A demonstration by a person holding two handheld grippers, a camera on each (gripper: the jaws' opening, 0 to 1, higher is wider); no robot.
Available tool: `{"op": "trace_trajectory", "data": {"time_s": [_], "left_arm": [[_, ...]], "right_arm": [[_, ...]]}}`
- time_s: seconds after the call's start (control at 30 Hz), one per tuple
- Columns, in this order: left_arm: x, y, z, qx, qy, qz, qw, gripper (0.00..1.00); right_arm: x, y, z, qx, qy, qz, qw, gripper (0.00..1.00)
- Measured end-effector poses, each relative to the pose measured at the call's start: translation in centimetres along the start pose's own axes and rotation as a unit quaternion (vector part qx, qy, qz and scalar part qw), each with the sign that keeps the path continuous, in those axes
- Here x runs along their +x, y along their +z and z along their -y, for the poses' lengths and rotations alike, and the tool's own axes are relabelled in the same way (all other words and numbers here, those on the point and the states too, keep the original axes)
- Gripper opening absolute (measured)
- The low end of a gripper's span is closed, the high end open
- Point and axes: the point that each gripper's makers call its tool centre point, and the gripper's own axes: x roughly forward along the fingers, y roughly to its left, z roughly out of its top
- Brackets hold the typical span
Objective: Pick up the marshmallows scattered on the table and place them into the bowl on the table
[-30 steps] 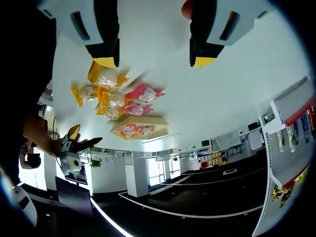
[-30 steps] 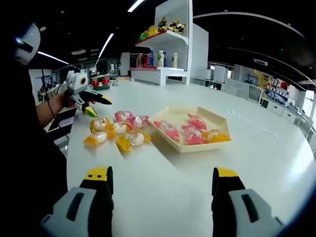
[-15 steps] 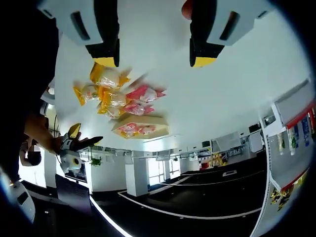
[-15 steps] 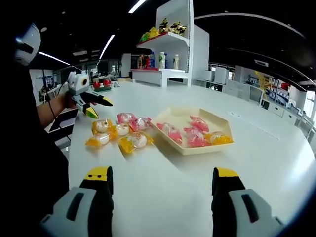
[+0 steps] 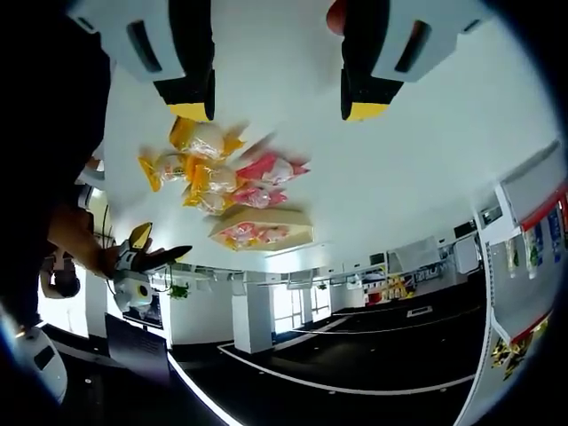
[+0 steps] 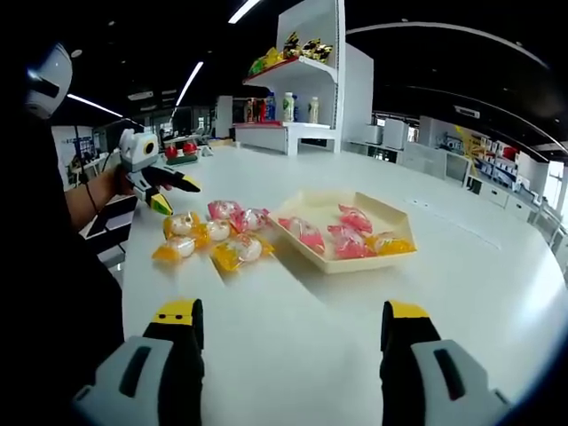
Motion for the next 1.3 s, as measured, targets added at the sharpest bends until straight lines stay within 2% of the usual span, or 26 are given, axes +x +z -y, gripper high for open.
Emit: {"op": "trace_trajectory", "data": {"time_s": [0.43, 0.5, 0.8, 0.87, 1.03, 1.3], "left_arm": [[0.1, 0.3, 1.2, 0.013, -0.025, -0.001, 0.9996, 0.57], [0.1, 0.7, 1.8, 0.007, -0.043, 0.010, 0.9990, 0.58], [0.3, 1.4, 2.4, 0.003, -0.068, 0.024, 0.9974, 0.58], [0.3, 1.9, 2.5, -0.006, -0.074, 0.036, 0.9966, 0.58], [0.8, 2.1, 2.8, 0.005, -0.079, 0.032, 0.9963, 0.58], [1.2, 2.2, 3.9, 0.031, -0.107, 0.023, 0.9935, 0.58]], "right_arm": [[0.2, -0.4, -0.4, -0.002, 0.007, -0.002, 1.0000, 0.81], [0.2, -0.4, -0.5, -0.004, 0.010, -0.001, 0.9999, 0.81], [0.1, -0.5, -0.5, -0.003, 0.009, -0.002, 1.0000, 0.81], [0.0, -0.3, -0.4, -0.005, 0.008, 0.001, 1.0000, 0.81], [-0.1, -0.5, -0.2, -0.003, 0.006, -0.003, 1.0000, 0.81], [-0.2, -0.5, -0.3, -0.001, 0.005, -0.001, 1.0000, 0.81]]}}
